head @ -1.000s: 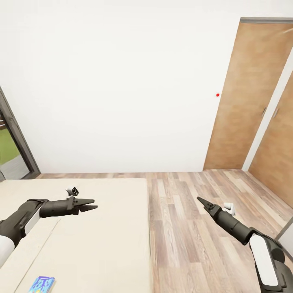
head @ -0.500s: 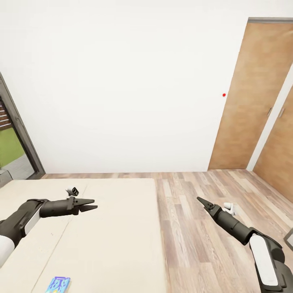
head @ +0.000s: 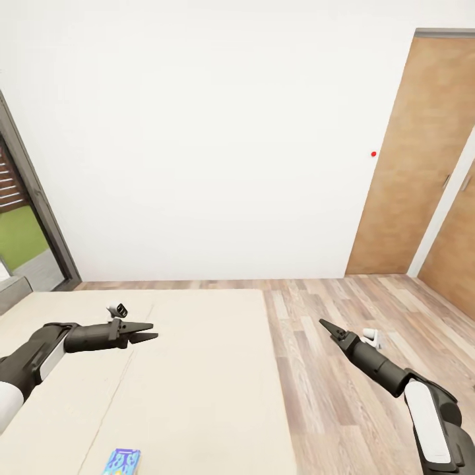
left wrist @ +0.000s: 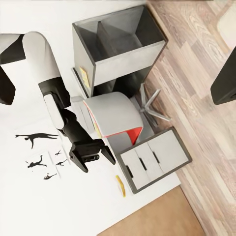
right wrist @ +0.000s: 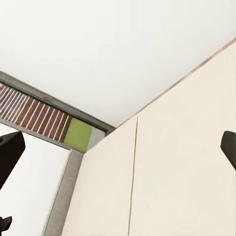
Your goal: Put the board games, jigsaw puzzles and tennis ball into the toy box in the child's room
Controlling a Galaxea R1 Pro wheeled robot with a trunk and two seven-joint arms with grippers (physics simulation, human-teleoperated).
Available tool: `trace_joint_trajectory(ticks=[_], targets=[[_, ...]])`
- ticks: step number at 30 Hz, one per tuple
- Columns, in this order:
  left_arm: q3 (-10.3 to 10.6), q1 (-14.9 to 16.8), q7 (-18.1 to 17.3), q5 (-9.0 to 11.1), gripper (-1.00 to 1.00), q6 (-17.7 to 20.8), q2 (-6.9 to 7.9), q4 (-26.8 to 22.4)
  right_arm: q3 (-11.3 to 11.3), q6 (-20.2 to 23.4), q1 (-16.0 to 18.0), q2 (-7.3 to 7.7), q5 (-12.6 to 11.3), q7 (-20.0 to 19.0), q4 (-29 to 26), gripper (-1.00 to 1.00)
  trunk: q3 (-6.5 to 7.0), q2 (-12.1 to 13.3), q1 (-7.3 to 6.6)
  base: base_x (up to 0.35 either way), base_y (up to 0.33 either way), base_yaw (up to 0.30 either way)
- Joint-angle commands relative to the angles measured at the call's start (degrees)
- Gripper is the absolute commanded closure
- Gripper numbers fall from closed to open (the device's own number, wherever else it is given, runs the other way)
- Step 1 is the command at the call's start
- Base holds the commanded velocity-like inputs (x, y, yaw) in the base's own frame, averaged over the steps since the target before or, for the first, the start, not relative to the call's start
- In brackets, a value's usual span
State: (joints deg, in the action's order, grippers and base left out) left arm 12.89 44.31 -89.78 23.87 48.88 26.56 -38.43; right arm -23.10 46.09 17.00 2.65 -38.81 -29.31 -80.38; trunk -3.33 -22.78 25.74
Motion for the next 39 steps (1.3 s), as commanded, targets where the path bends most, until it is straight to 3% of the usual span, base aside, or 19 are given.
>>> trace_joint_trajectory(ticks=[1,39], targets=[[0.29,0.07,-0.22,0.21,-1.0,0.61,0.07,0.03,-0.11,0.41,0.06,-0.02,-0.04,-0.13,-0.04,-1.0,-0.14,-0.14,0.04,0.0,0.272,0.0],[0.35,0.07,-0.22,0.21,-1.0,0.55,0.07,0.03,0.06,0.23,0.05,-0.08,-0.04,-0.13,-0.04,-1.0,-0.14,-0.14,0.04,0.0,0.248,0.0]])
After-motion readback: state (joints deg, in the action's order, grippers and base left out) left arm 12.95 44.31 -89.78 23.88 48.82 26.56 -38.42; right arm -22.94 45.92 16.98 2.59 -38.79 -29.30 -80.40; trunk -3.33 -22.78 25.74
